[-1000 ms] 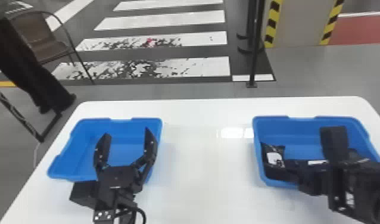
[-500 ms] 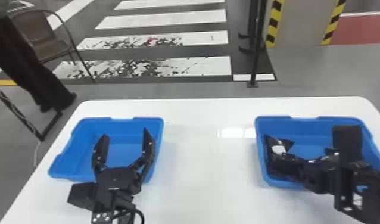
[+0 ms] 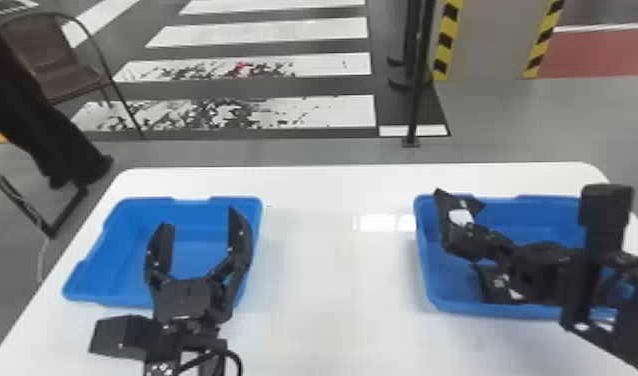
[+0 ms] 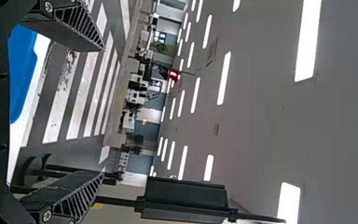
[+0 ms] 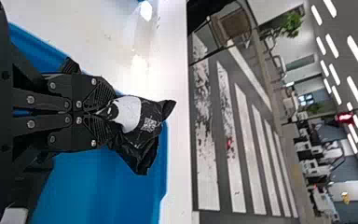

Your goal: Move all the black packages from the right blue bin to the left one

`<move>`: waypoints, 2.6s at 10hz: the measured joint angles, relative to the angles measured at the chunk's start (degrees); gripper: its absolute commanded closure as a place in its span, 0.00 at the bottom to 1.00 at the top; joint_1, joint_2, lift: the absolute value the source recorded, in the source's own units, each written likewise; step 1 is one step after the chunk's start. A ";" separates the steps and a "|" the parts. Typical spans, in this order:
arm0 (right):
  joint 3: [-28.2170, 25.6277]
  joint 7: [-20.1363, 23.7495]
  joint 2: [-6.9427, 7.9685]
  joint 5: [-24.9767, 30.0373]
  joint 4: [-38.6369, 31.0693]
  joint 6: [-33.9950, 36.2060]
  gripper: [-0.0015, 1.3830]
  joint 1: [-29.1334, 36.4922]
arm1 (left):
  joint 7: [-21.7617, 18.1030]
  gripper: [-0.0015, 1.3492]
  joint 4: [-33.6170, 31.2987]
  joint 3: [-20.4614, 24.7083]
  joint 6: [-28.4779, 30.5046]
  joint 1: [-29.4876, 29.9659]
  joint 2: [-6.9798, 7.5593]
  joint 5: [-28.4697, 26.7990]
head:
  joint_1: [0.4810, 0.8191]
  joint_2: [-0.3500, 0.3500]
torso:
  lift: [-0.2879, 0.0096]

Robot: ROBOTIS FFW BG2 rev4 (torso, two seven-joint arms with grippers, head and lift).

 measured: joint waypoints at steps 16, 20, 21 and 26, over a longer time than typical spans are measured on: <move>25.31 12.44 -5.59 -19.60 8.76 -9.25 0.83 -15.64 | 0.22 0.25 -4.44 -19.75 0.99 -4.61 4.68 11.37 | 0.63 0.82 | 0.45; 25.85 12.47 -5.67 -20.68 9.01 -10.45 0.83 -15.66 | 0.21 0.90 -4.47 -19.26 2.16 -4.53 4.63 12.57 | 0.63 0.82 | 0.45; 25.85 12.48 -5.63 -20.85 9.14 -10.82 0.83 -15.66 | 0.09 0.91 -4.47 -19.02 2.05 -4.42 4.57 13.08 | 0.63 0.83 | 0.45; 25.79 12.45 -5.33 -21.18 10.75 -12.52 0.83 -16.46 | -0.21 0.91 -4.44 -17.62 -0.36 -4.05 4.27 12.24 | 0.63 0.85 | 0.45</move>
